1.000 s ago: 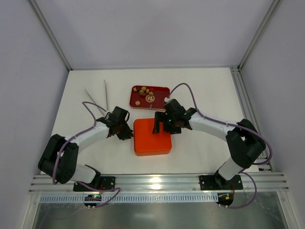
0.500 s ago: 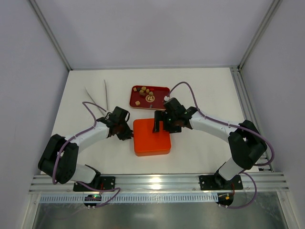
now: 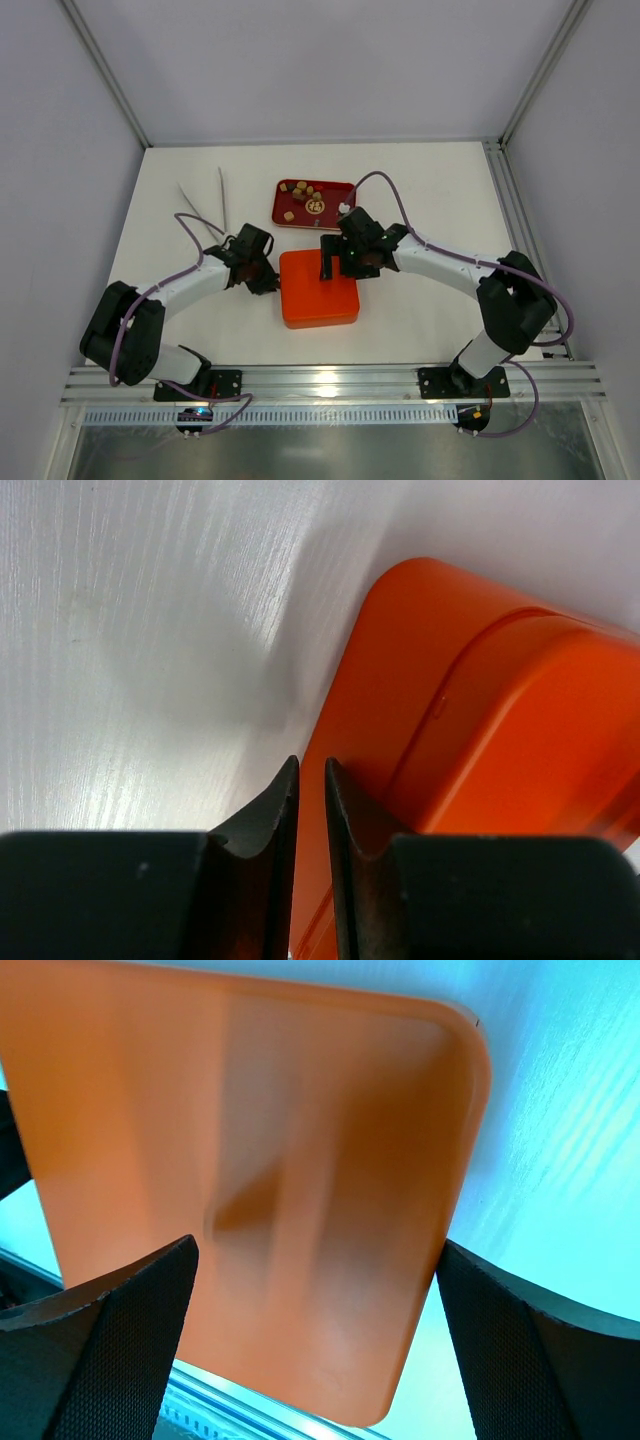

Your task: Pack the chocolate

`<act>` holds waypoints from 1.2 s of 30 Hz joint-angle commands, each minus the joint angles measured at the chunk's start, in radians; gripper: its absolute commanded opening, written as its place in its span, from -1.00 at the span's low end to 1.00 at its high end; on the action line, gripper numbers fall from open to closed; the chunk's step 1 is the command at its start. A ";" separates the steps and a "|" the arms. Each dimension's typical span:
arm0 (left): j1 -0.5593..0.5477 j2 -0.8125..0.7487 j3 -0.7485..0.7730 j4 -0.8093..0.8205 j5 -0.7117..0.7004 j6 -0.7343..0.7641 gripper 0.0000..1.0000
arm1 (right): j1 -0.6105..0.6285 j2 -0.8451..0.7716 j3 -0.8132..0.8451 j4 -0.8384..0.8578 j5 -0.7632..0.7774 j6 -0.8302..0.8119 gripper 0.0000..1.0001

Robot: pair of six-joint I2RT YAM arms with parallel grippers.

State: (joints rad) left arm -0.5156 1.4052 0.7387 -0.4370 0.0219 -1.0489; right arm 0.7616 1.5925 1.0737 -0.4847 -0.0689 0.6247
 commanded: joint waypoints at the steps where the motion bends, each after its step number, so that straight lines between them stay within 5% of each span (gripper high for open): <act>1: -0.037 -0.008 0.060 0.103 0.096 -0.049 -0.68 | 0.050 0.020 0.060 0.136 -0.080 0.015 1.00; 23: -0.043 -0.015 0.027 0.115 0.085 -0.034 -0.85 | 0.070 0.107 -0.015 0.117 0.064 -0.010 1.00; 36: -0.006 -0.095 -0.018 0.083 0.059 0.006 -0.62 | 0.070 0.126 -0.023 0.124 0.098 -0.010 0.99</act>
State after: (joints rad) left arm -0.5182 1.3575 0.7113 -0.4473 -0.0032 -1.0348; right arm 0.7914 1.6581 1.0771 -0.3828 0.0395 0.6186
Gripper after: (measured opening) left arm 0.185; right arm 0.998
